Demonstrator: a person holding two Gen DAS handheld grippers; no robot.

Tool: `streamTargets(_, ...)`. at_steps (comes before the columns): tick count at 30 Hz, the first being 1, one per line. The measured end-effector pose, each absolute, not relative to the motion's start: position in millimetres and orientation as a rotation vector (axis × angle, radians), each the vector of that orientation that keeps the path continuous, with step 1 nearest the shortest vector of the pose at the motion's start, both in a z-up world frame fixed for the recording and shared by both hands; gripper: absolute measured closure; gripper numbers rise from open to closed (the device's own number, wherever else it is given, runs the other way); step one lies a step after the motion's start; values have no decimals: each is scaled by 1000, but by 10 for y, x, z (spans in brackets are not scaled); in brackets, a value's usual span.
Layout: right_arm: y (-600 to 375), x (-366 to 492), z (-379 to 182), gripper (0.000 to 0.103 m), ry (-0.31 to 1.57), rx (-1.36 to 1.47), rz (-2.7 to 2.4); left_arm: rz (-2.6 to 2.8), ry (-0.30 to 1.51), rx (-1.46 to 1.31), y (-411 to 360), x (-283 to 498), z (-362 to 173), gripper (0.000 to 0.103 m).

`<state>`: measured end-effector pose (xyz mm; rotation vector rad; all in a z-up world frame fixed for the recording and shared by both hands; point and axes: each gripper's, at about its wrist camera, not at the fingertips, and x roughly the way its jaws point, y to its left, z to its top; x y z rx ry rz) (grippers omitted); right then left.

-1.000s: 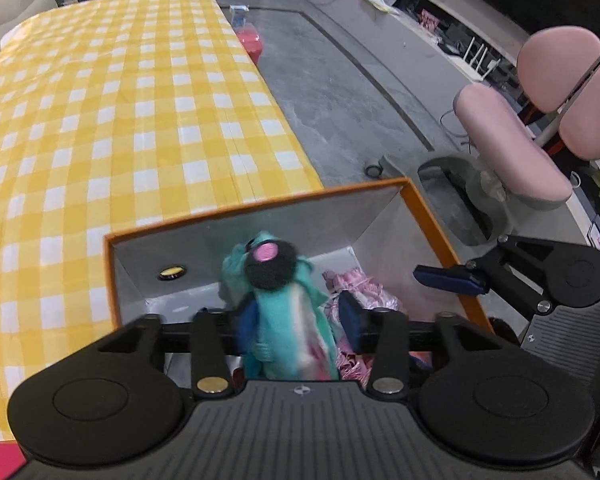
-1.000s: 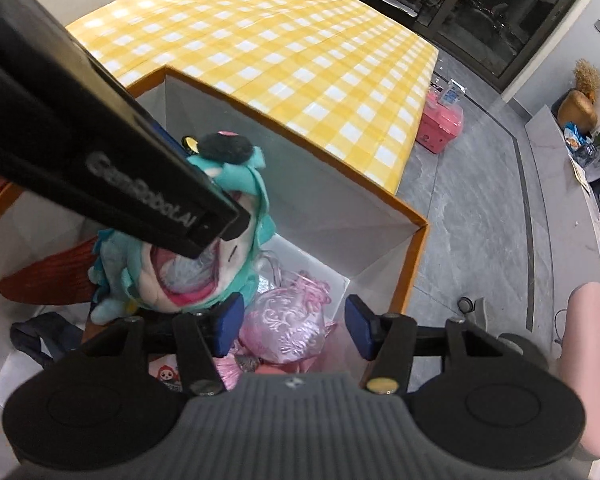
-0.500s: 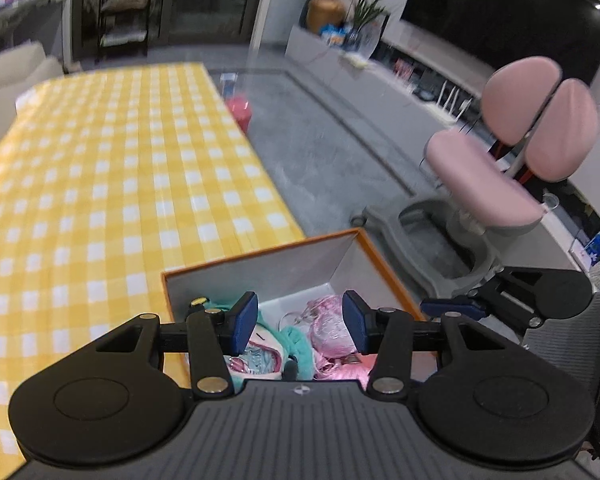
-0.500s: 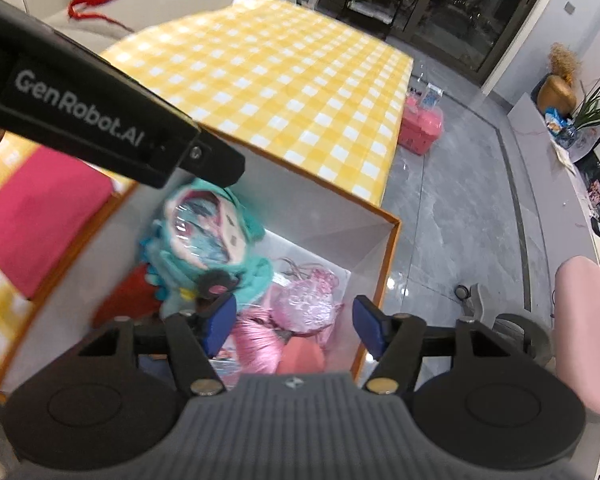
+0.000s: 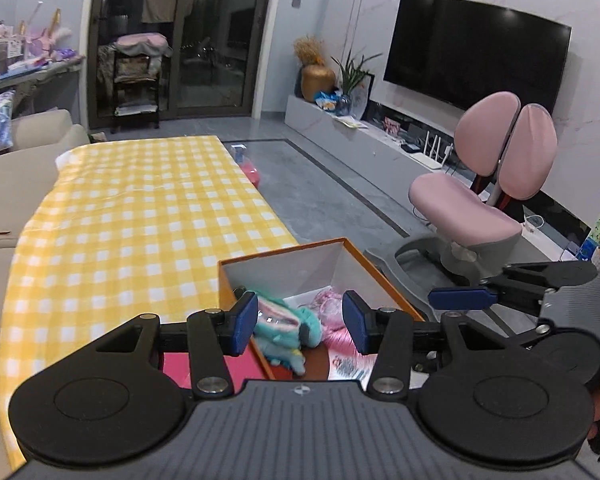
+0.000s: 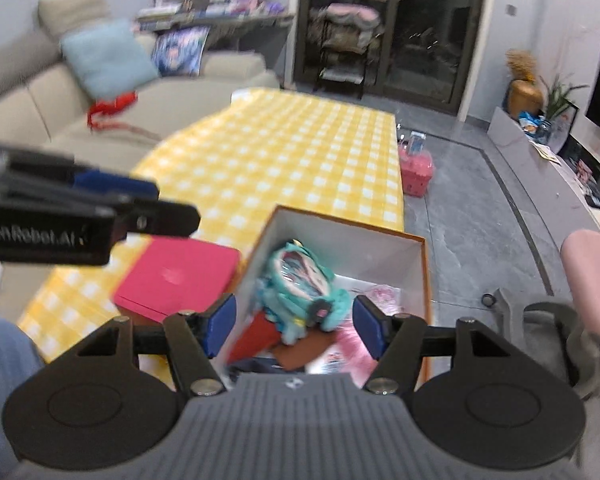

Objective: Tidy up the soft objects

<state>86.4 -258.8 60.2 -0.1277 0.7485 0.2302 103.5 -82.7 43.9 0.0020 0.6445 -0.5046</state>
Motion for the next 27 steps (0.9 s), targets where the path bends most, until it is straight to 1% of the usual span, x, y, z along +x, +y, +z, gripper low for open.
streamTargets(3,-2456,595,625,39,693,-86,203,-469,610,-1,-664,828,445,48)
streamTargets(9,-2270,189,497,39,617,3,130,-348,504,29,-396,451,369,48)
streamTargets(17,-2071,-132,309,31,552,30,40,-196,485,7,-132,164,97,48)
streamTargets(18,-2043,-157,286,29,539,17,37,-174,487,22,-130,141,38,48)
streamTargets(19,-2019,-176,251,23,532,-1,35,-165,495,40,-110,125,-26,47)
streamTargets(20,-2002,-182,218,22,530,-17,39,-155,516,55,-101,119,-91,47)
streamTargets(23,-1941,-159,95,22,552,-34,44,-142,566,44,-83,126,-224,48)
streamTargets(27,-1916,-155,-52,22,589,-44,50,-104,571,53,-60,109,-334,48)
